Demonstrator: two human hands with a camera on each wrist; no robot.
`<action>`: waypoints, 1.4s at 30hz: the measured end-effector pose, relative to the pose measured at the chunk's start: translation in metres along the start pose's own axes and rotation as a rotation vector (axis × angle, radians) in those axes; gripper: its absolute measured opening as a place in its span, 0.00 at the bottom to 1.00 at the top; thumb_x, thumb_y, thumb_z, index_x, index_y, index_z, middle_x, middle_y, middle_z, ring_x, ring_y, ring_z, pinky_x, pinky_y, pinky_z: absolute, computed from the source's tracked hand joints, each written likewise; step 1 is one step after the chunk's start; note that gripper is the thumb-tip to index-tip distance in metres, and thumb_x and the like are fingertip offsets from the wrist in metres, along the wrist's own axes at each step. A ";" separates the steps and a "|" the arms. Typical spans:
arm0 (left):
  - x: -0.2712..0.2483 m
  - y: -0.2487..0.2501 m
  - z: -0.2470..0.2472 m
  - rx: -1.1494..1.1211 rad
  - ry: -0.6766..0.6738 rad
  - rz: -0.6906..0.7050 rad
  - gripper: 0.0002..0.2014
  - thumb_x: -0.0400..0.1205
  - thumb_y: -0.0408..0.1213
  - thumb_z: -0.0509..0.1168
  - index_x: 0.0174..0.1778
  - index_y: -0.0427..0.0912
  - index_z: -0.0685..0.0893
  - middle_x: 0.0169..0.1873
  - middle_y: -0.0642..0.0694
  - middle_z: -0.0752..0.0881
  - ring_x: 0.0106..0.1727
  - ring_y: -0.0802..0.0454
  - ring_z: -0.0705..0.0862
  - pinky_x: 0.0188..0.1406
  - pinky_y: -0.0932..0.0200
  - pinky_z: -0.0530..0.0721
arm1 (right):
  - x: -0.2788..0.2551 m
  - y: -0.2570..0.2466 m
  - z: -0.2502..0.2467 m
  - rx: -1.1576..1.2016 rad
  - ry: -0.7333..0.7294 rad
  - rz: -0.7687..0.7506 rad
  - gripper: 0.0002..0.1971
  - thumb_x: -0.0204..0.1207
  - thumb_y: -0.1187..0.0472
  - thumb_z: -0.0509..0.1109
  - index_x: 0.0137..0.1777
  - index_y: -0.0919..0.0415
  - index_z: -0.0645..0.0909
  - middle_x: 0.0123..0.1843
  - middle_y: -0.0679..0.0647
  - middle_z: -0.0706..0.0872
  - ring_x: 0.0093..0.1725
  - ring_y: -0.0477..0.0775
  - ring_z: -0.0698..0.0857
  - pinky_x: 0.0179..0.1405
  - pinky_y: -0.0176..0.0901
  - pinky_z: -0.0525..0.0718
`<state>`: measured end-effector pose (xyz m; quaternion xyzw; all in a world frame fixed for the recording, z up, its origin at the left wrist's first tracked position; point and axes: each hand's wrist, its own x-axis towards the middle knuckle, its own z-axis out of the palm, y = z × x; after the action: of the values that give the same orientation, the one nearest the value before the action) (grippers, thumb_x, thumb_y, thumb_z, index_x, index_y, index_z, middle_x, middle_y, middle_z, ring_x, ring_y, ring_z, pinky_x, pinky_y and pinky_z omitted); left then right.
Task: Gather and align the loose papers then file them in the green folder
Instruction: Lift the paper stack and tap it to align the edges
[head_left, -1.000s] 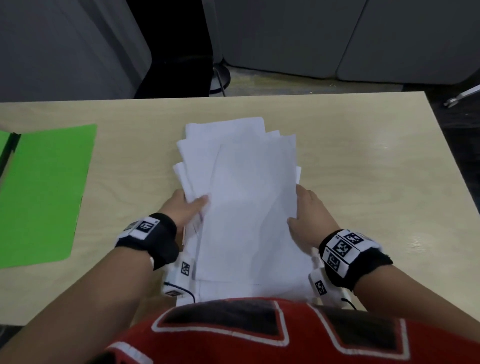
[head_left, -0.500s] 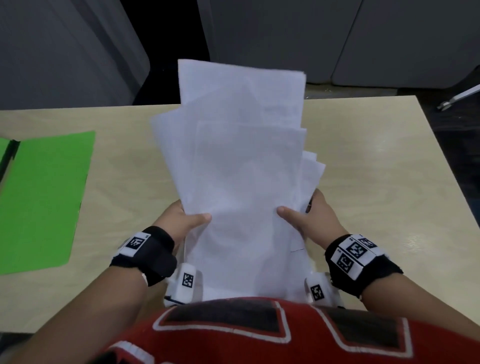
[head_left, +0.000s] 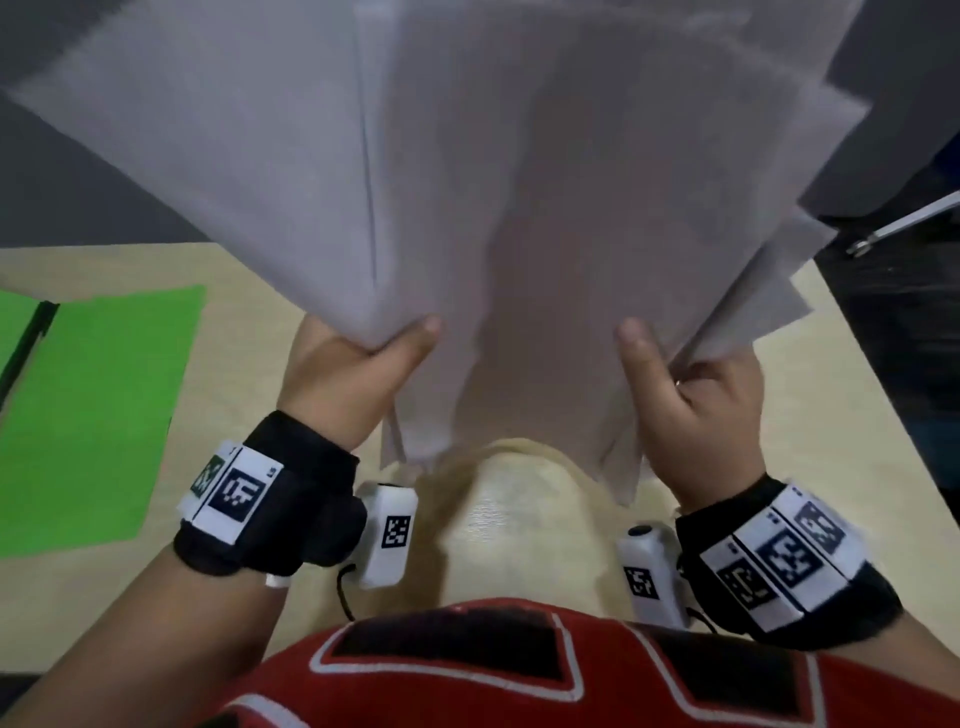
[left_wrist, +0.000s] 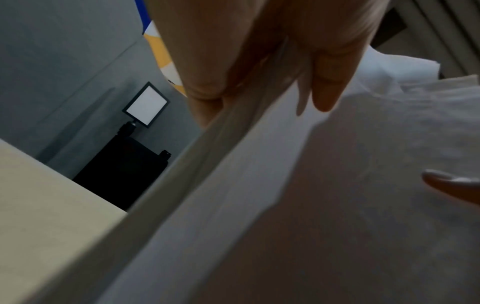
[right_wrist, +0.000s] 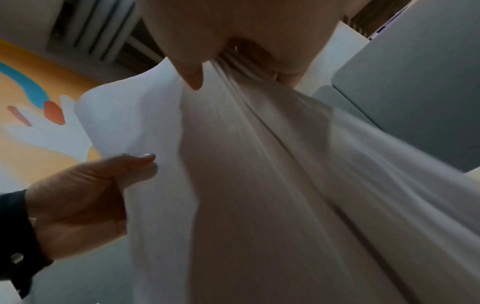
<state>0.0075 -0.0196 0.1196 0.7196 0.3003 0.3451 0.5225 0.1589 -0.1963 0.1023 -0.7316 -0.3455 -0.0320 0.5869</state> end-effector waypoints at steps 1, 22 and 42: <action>-0.002 0.003 0.002 -0.008 0.002 0.012 0.12 0.71 0.31 0.76 0.46 0.50 0.87 0.33 0.69 0.89 0.42 0.73 0.87 0.40 0.76 0.81 | -0.001 0.000 0.000 0.040 -0.020 0.036 0.21 0.76 0.52 0.69 0.60 0.69 0.83 0.55 0.52 0.88 0.54 0.41 0.86 0.52 0.23 0.77; 0.000 0.001 0.006 0.053 0.071 0.021 0.10 0.72 0.39 0.74 0.48 0.50 0.86 0.42 0.58 0.88 0.45 0.66 0.87 0.46 0.62 0.84 | -0.009 -0.008 0.017 0.169 0.006 0.031 0.13 0.78 0.69 0.68 0.55 0.50 0.75 0.44 0.29 0.82 0.47 0.28 0.84 0.46 0.16 0.74; 0.006 0.029 -0.007 -0.128 0.071 0.220 0.14 0.73 0.47 0.67 0.53 0.56 0.75 0.48 0.50 0.78 0.45 0.56 0.82 0.44 0.58 0.80 | 0.005 -0.018 0.004 0.231 0.052 -0.129 0.29 0.75 0.72 0.70 0.73 0.67 0.62 0.66 0.29 0.74 0.63 0.38 0.79 0.62 0.40 0.82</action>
<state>0.0078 -0.0190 0.1501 0.7009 0.2151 0.4440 0.5152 0.1512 -0.1894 0.1181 -0.6342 -0.3780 -0.0486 0.6728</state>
